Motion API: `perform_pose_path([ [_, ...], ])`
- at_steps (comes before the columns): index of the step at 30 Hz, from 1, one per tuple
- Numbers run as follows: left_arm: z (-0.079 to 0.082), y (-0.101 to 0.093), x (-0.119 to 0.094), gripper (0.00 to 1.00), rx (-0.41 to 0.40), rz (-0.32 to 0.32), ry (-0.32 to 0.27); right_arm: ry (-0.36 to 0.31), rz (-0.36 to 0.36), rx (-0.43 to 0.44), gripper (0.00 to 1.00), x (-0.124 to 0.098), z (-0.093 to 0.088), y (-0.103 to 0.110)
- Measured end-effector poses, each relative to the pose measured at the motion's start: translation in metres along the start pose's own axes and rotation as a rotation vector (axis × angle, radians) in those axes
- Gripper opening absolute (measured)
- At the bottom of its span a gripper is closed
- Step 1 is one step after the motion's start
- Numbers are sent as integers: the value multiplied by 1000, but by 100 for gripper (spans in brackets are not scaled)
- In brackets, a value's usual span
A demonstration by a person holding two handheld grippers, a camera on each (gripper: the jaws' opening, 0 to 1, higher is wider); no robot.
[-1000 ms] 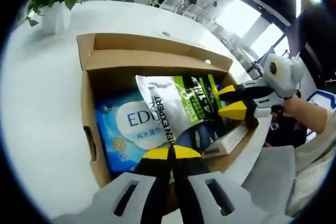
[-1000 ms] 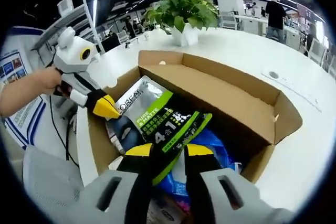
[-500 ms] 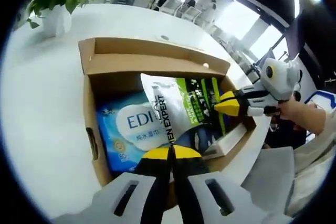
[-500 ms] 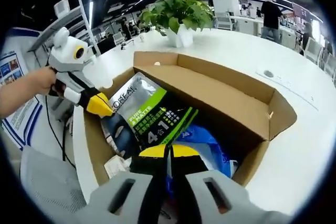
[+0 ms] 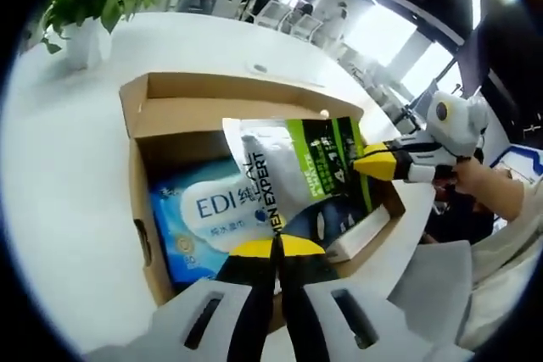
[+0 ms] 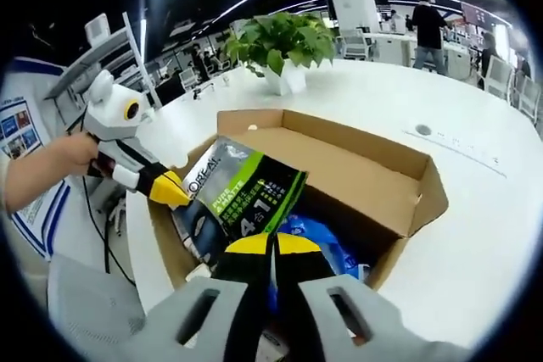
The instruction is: Operate the shoe box by opening the lid, removing the specified soft item, and placing it in the target area until the item is outside and the box remains undamaged.
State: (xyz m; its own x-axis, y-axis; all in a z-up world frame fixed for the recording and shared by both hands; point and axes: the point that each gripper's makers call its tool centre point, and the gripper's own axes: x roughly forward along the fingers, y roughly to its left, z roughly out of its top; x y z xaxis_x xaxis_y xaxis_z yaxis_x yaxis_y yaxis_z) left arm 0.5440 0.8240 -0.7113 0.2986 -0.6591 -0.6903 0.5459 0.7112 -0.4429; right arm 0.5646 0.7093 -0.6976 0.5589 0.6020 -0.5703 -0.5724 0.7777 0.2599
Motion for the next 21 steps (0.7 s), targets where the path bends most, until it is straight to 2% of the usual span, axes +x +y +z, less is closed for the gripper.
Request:
perform_pose_path([
  [13,16,-32,5,0,59,-27,-3,-33,-26,35,0,-31,10,-15],
  [21,26,-54,17,0,76,-61,-7,-44,-61,63,0,-54,12,-33],
])
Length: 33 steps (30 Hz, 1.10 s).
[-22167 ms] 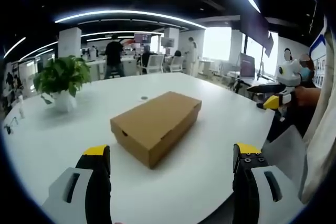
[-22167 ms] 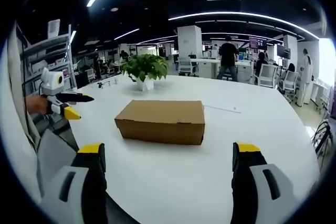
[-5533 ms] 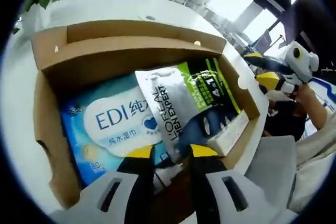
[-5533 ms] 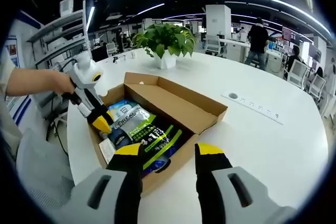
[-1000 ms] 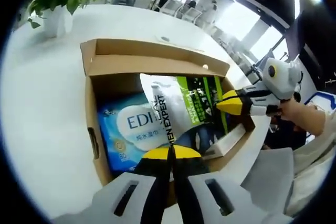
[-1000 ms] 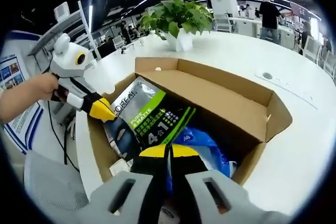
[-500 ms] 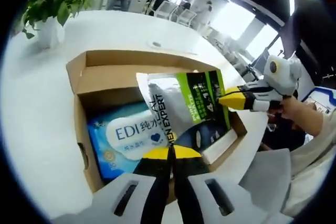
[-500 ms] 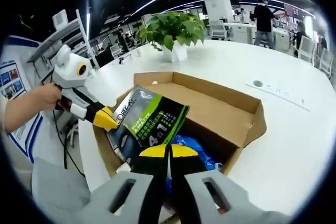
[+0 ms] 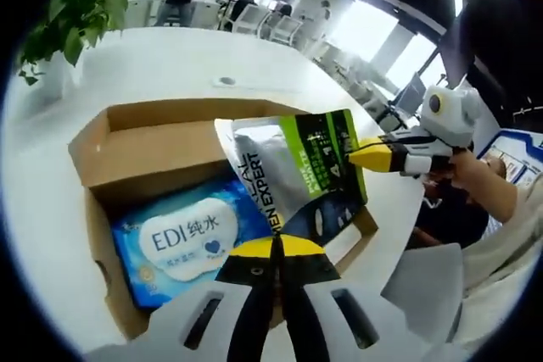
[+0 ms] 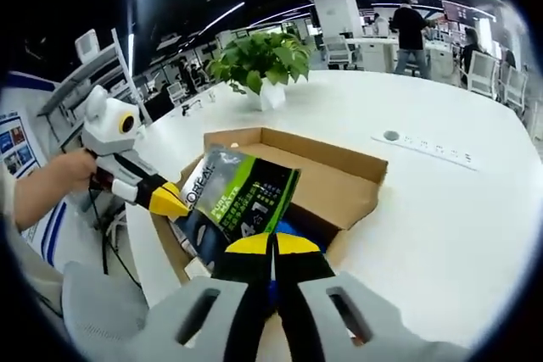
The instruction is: Operate the shoe box by opening the lid, removing the specified soft item, and placing it in the target area until the item is outside and the box remains undamaged.
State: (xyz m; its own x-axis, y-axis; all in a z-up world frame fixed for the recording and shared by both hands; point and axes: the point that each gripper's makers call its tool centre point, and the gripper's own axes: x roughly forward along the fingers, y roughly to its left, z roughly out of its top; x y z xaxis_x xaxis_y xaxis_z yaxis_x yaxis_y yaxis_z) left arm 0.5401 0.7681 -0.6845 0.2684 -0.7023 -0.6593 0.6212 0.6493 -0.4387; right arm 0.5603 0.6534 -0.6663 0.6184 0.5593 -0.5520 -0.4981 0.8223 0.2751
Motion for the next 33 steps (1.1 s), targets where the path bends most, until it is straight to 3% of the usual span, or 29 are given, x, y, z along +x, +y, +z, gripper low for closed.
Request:
perform_pose_path([
  [33,27,-72,60,0,47,-109,4,21,-135,54,0,-65,-16,-77],
])
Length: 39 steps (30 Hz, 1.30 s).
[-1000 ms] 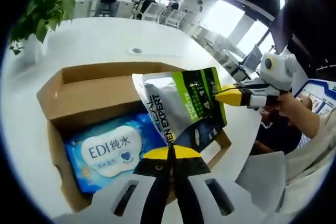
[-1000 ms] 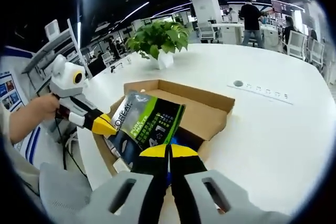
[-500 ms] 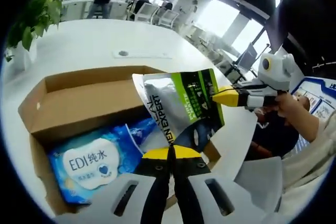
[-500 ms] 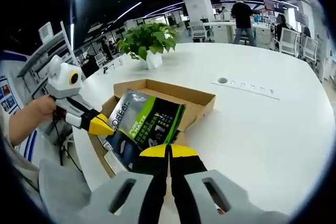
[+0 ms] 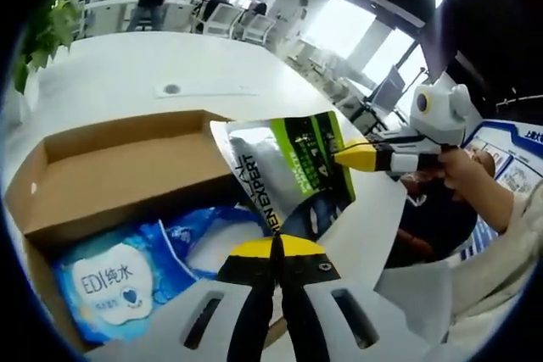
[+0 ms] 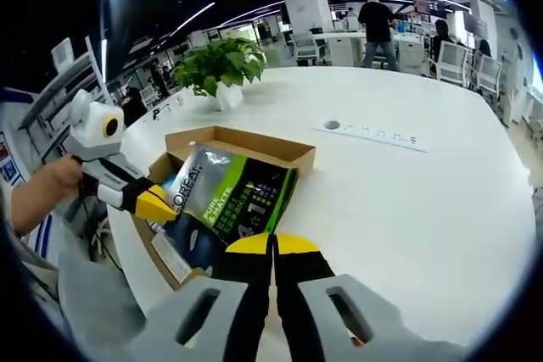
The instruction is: Operate the shoe box by opening the lid, removing the specified soft item, and placing it in the target area until the item is outside and the box remains undamaged.
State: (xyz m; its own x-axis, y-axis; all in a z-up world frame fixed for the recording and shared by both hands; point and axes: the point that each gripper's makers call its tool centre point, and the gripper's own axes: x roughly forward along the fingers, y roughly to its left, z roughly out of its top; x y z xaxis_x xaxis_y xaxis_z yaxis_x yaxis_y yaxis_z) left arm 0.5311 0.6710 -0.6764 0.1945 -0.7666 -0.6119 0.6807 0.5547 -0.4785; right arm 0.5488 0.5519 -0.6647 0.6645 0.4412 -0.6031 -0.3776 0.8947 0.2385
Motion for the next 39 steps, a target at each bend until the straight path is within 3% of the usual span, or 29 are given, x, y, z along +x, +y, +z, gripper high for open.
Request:
perform_pose_path([
  [21,14,-26,44,0,18,-37,2,22,-74,19,0,-21,-14,-46],
  [39,16,-36,81,0,92,-31,69,54,-136,46,0,-26,-32,-81],
])
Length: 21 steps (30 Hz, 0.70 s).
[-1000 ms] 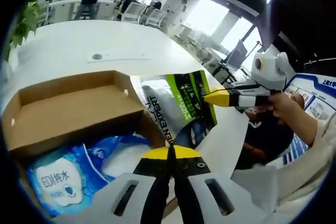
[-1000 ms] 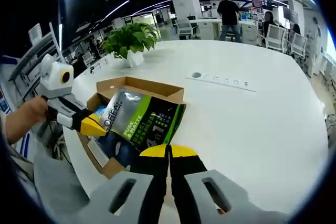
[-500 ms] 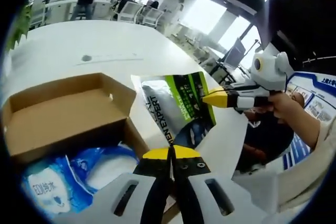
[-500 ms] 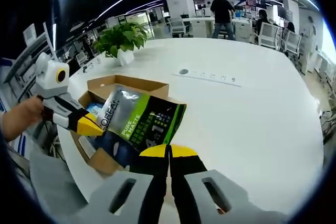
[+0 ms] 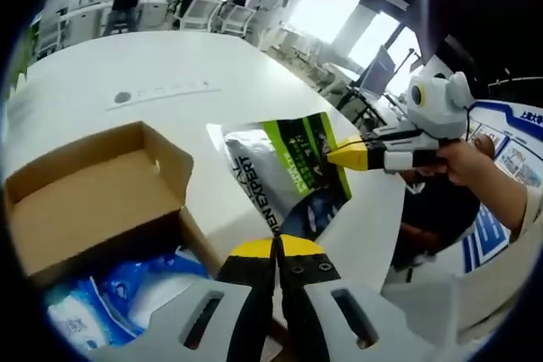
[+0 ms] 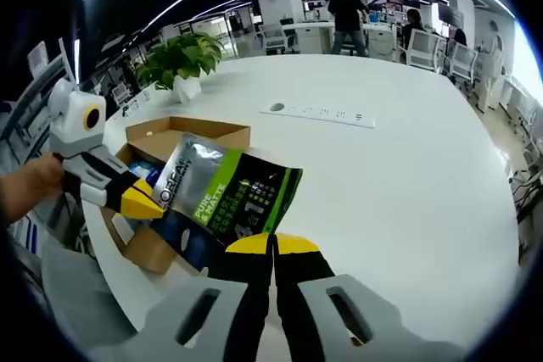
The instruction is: Operate the shoe box by opening the lid, removing the specified soft item, and placing it in the target area until the item is outside and the box remains undamaged.
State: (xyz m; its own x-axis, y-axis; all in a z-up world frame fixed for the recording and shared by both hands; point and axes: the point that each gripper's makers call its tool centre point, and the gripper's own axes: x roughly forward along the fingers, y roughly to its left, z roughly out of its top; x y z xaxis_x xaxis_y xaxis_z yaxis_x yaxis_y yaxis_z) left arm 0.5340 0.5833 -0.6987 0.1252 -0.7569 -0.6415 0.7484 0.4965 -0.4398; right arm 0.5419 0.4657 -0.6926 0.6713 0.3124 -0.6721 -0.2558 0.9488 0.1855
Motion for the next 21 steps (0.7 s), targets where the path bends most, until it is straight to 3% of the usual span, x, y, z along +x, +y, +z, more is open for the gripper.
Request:
perform_pose_path([
  [6,-2,3,11,0,124,38,62,14,-16,-3,0,9,-6,-10],
  [13,-9,12,30,0,299,96,192,48,-37,-18,0,23,-14,-18],
  [21,-12,13,49,0,367,106,288,73,-66,-49,0,35,-21,-32],
])
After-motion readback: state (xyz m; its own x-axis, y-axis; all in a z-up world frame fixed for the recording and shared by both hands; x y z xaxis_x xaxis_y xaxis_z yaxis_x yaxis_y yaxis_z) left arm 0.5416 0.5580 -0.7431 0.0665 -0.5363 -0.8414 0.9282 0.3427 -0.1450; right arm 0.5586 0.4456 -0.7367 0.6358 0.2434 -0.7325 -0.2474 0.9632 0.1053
